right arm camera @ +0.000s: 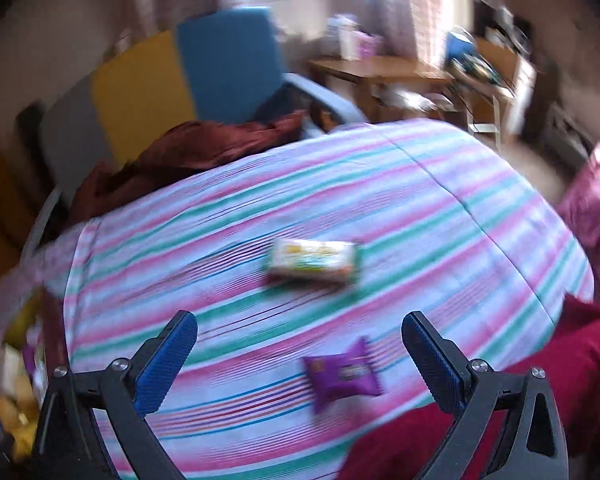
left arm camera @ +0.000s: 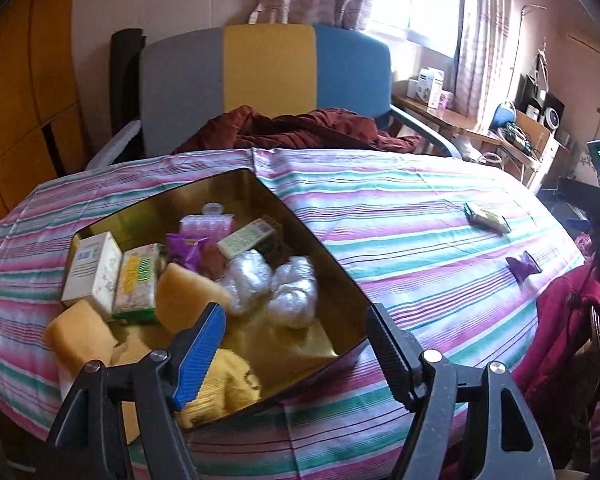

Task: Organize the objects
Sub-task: 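Move both tools from the gold tray back toward the last cracker pack and purple packet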

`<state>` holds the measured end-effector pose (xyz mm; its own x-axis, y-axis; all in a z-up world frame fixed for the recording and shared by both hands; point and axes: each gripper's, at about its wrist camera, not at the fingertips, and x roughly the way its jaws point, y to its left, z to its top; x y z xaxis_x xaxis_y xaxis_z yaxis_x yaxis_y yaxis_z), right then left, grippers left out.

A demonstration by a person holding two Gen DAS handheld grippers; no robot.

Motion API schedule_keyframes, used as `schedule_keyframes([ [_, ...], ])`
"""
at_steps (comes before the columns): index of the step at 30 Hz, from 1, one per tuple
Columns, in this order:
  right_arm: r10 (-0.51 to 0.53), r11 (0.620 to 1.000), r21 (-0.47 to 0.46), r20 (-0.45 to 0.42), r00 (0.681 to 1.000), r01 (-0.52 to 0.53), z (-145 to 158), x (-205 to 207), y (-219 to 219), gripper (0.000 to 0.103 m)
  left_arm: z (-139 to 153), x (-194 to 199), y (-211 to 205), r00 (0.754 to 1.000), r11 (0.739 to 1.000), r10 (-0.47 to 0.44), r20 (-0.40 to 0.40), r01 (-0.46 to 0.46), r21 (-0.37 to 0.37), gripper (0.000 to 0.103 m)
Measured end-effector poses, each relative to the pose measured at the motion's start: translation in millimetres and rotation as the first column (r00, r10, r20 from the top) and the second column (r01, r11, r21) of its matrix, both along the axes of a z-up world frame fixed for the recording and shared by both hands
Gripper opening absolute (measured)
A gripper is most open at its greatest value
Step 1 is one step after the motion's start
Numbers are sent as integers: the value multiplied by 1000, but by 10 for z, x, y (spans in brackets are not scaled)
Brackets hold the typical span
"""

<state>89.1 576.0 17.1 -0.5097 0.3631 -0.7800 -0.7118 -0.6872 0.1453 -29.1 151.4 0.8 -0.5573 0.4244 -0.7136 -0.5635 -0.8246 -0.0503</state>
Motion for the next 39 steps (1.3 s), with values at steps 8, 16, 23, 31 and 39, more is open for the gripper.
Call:
schedule_keyframes([
  [8, 22, 986, -168, 118, 993, -2, -404, -11, 411, 103, -32, 24, 369, 996, 996, -84, 29, 85, -12, 74],
  [16, 257, 963, -169, 350, 901, -209, -707, -374, 205, 103, -82, 48, 744, 986, 986, -159, 46, 161, -46, 74],
  [23, 357, 934, -166, 451, 818, -316, -686, -440, 211, 103, -111, 9, 1134, 972, 973, -222, 74, 226, -53, 74],
  [31, 93, 987, -145, 188, 978, -66, -466, -185, 778, 103, -184, 18, 1842, 937, 934, -340, 78, 346, -90, 74],
  [39, -199, 930, -340, -145, 969, 140, -531, 226, 1175, 103, -231, -71, 2767, 859, 846, -506, 73, 511, -151, 83],
])
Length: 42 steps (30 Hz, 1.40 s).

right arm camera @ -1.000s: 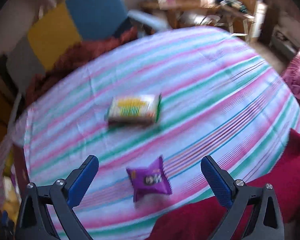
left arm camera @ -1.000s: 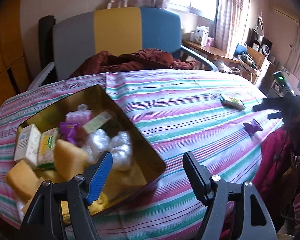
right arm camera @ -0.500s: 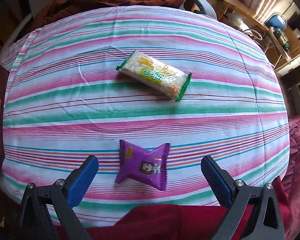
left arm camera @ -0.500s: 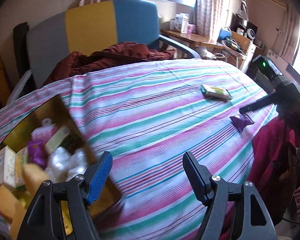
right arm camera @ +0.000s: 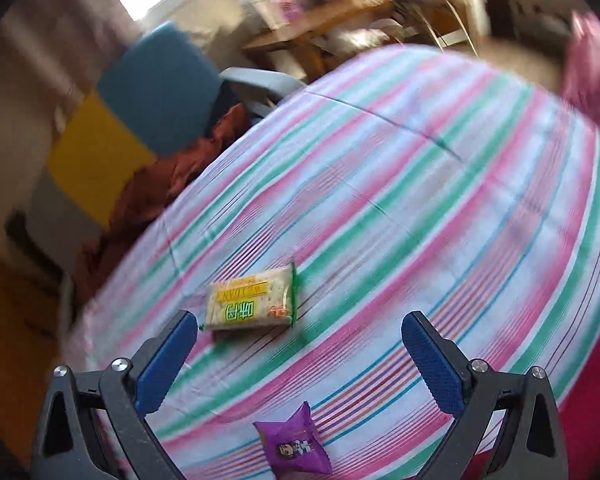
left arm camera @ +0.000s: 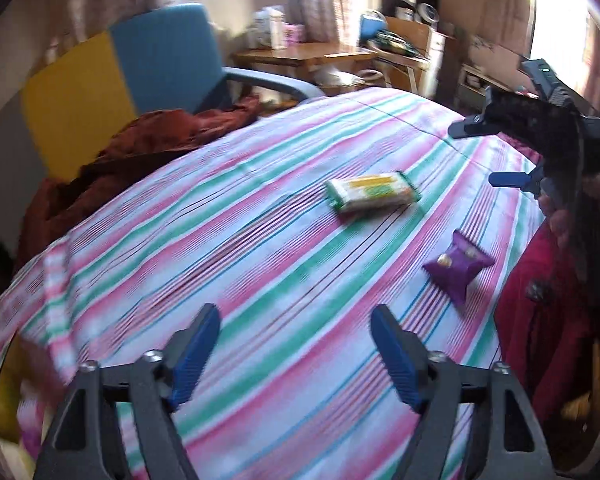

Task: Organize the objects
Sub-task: 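Move both tools from the gold tray back toward the last cracker pack and purple packet, then grasp the second WEIDAN cracker pack with the left tool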

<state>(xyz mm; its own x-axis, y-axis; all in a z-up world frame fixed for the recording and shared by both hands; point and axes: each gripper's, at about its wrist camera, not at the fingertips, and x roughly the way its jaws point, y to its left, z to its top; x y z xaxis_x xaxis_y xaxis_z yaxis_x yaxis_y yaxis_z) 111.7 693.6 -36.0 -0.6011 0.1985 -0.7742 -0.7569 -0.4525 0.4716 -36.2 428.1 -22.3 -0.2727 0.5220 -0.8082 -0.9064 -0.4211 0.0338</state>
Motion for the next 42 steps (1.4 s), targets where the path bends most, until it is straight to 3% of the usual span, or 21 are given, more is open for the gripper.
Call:
schedule_keyframes([
  [4, -60, 998, -32, -89, 994, 58, 20, 133, 68, 103, -90, -81, 447, 998, 999, -49, 27, 50, -15, 83],
  [7, -27, 999, -41, -96, 995, 23, 15, 57, 44, 103, -130, -51, 752, 994, 995, -100, -43, 98, -33, 84],
  [11, -9, 999, -54, -122, 992, 2, -8, 17, 40, 103, -231, 44, 1146, 956, 963, -260, -137, 247, -105, 86],
  [18, -22, 995, -104, -221, 975, -1, -43, 153, 100, 103, -464, 0, 1677, 907, 906, -401, -130, 372, -203, 88],
  [26, -21, 991, -134, -270, 963, -16, -71, 170, 130, 103, -664, 10, 2056, 857, 845, -503, -111, 460, -272, 89],
  [28, -23, 990, -138, -276, 961, -16, -77, 177, 137, 103, -662, -38, 2110, 864, 851, -493, -96, 457, -257, 89],
  [30, -21, 991, -133, -274, 962, -16, -74, 177, 138, 103, -661, -130, 2154, 894, 874, -447, -25, 431, -226, 72],
  [31, -19, 991, -129, -269, 963, -16, -72, 176, 136, 103, -664, -188, 2147, 907, 885, -420, 35, 418, -203, 56],
  [32, -17, 992, -124, -266, 964, -17, -71, 168, 138, 103, -656, -230, 2112, 920, 901, -385, 65, 391, -187, 51],
  [34, -16, 993, -116, -258, 966, -14, -69, 161, 144, 103, -647, -244, 2001, 939, 919, -342, 42, 344, -192, 49],
  [38, -5, 995, -98, -238, 971, -19, -60, 131, 139, 103, -628, -332, 1508, 980, 963, -186, 76, 197, -186, 48],
  [42, 26, 996, -81, -210, 977, -44, -61, 63, 109, 103, -602, -304, 854, 992, 982, -50, 113, 69, -176, 48],
])
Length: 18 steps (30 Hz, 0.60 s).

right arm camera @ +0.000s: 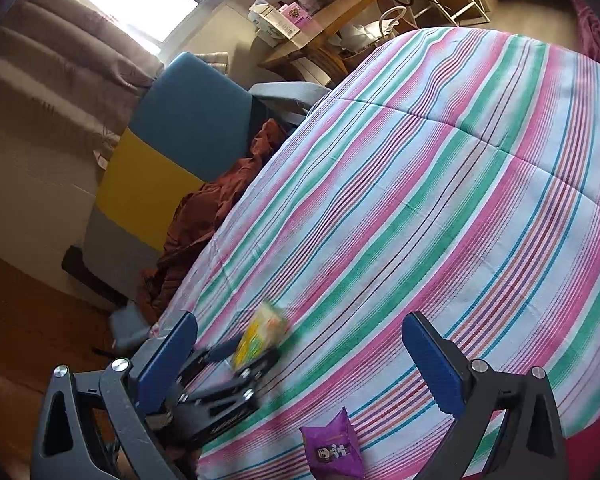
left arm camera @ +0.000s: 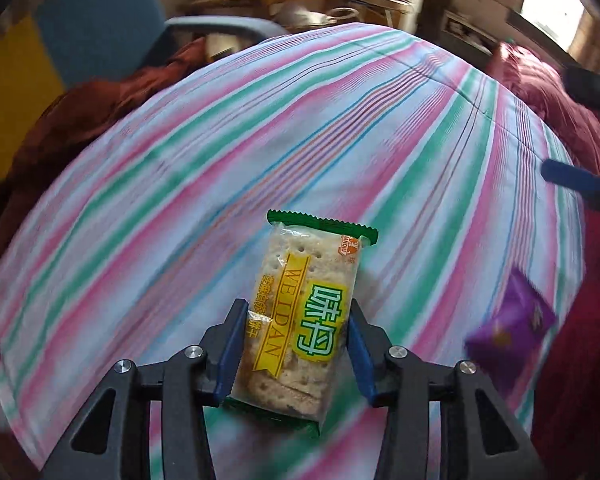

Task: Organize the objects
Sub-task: 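Grasp the second WEIDAN cracker pack with the left tool, then hold the cracker pack in the left tool while the right tool grasps the purple packet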

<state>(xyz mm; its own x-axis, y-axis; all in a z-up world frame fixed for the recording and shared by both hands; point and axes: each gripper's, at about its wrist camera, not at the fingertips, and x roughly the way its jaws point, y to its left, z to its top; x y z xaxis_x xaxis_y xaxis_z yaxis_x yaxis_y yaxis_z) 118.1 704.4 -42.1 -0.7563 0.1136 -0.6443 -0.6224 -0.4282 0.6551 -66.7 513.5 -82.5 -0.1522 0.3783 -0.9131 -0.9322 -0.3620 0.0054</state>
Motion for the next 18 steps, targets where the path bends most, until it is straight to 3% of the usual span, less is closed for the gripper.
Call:
schedule_keyframes([
  [8, 69, 997, 14, 106, 992, -71, -78, -199, -74, 103, 64, 282, -1304, 971, 971, 237, 1, -237, 34, 47],
  [12, 105, 994, -22, 168, 980, -103, -185, -297, -82, 103, 56, 470, -1620, 968, 967, 251, -23, -249, 54, 47],
  [14, 156, 985, -100, 188, 970, -139, -297, -356, -98, 103, 56, 528, -1758, 968, 966, 251, -14, -250, 66, 48],
  [18, 150, 987, -94, 288, 946, -128, -279, -350, -200, 103, 45, 589, -1800, 965, 961, 261, 12, -261, 86, 48],
])
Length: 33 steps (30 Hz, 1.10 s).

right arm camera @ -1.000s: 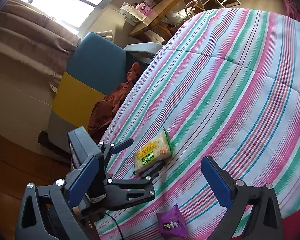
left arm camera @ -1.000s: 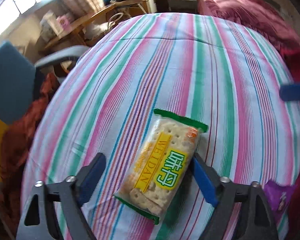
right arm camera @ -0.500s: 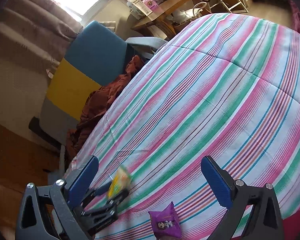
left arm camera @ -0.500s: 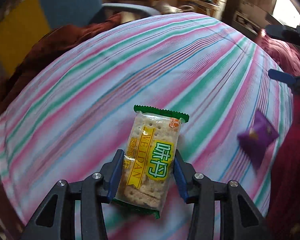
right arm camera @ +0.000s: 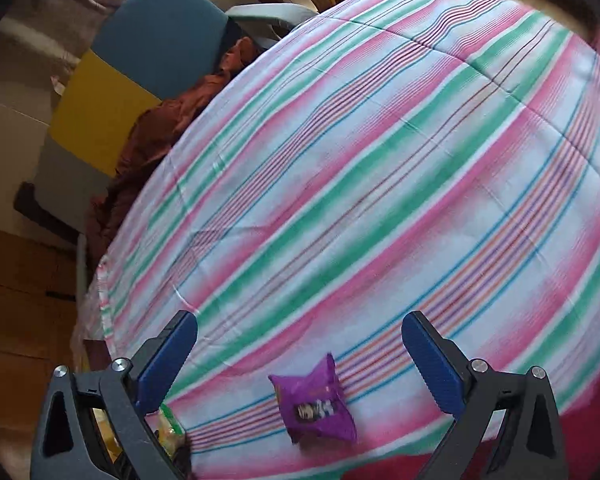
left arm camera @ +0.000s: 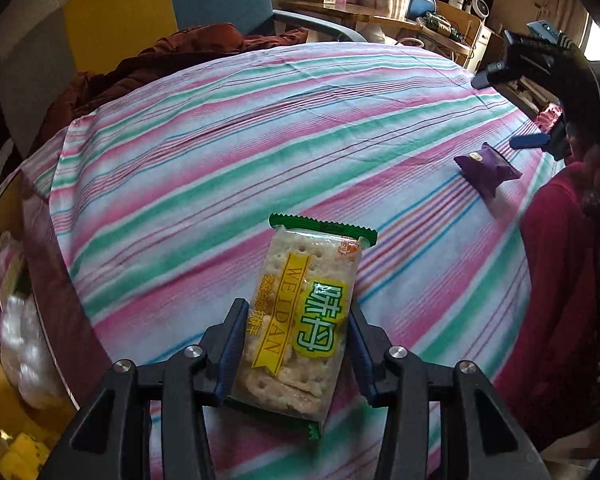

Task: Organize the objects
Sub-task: 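Hold the cracker pack in the left tool while the right tool grasps the purple packet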

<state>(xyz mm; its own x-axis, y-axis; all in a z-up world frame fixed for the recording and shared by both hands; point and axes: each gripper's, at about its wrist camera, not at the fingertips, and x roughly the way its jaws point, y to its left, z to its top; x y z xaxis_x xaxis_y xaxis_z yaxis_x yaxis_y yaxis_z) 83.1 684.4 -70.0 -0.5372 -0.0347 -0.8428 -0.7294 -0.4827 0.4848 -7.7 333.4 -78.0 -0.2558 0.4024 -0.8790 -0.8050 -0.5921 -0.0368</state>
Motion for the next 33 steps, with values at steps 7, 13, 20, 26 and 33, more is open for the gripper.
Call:
schedule_keyframes([
  [7, 56, 996, -74, 97, 994, -49, -26, 28, -319, 103, 15, 43, -180, 1000, 999, 9, 28, -10, 35, 48],
  [13, 43, 988, -152, 9, 999, -42, -128, -168, -457, 103, -30, 51, -197, 1000, 999, 5, 11, -5, 34, 48],
  [20, 81, 996, -41, -68, 994, -84, -72, -539, -449, 103, -50, 54, -221, 1000, 999, 6, 15, -7, 44, 49],
  [26, 133, 985, 100, 74, 988, -140, 92, -522, -702, 103, -67, 50, -220, 1000, 999, 5, 11, -6, 49, 49],
  [33, 86, 994, -70, -25, 996, -87, -95, -385, -914, 96, -72, 44, -259, 1000, 998, -3, 14, 2, 68, 49],
])
